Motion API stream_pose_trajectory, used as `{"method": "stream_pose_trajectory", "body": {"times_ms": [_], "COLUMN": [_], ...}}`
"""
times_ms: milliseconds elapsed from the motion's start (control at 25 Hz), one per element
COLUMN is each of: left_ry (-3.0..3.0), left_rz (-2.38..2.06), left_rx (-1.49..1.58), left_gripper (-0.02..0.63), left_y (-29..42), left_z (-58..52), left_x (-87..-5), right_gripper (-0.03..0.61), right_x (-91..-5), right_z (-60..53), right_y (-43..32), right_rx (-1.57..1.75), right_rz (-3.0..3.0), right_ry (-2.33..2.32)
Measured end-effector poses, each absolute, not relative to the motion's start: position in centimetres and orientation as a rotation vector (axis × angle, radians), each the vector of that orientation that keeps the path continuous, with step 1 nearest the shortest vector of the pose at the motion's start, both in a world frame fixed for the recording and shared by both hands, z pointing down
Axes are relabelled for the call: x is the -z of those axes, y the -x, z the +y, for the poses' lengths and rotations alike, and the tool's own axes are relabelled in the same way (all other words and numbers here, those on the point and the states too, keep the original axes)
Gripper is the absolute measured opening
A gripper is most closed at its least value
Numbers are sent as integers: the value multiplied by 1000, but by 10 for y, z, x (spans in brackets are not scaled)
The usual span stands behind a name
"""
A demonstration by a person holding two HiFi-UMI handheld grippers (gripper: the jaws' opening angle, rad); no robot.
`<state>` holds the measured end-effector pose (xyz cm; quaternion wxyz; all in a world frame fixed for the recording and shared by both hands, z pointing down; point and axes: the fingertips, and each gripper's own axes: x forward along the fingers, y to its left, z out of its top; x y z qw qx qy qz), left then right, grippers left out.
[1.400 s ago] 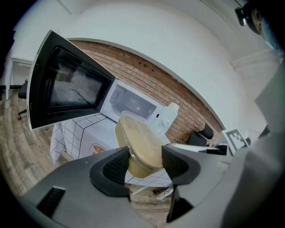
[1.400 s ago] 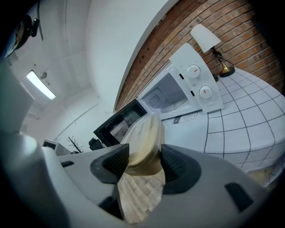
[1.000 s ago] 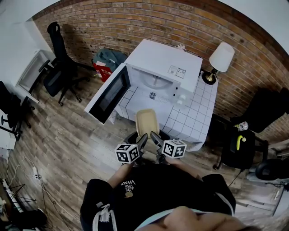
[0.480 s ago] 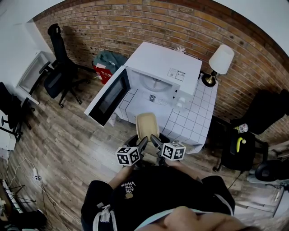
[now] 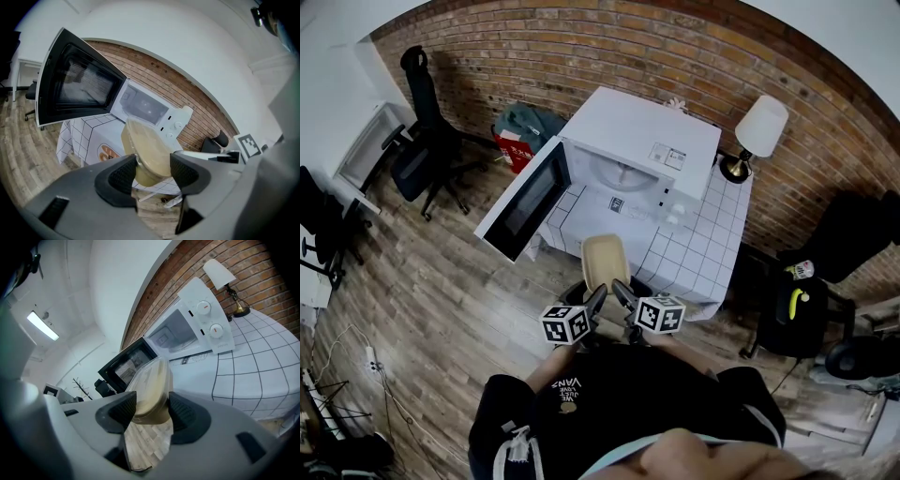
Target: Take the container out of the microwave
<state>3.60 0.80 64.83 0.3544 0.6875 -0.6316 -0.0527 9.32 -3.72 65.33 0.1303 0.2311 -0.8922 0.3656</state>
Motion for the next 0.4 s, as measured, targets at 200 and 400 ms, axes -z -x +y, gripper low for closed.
{"method": "stream_pose_trajectory", "body": {"times_ms": [200, 400], "left_ry": [-1771, -1764], "left_rz": [-1641, -1643], "left_rx": [149, 152], "left_gripper": [235, 235], "left_y": [-36, -36], "left_z": [9, 12], "left_x": [-649, -648], "right_gripper": [210, 210], "right_x": [-654, -653], "right_z": [-36, -33], "right_y": [-93, -93], "right_rx": [-1064, -1069], "right_rz": [-2594, -2598], "right_ry": [-667, -668]}}
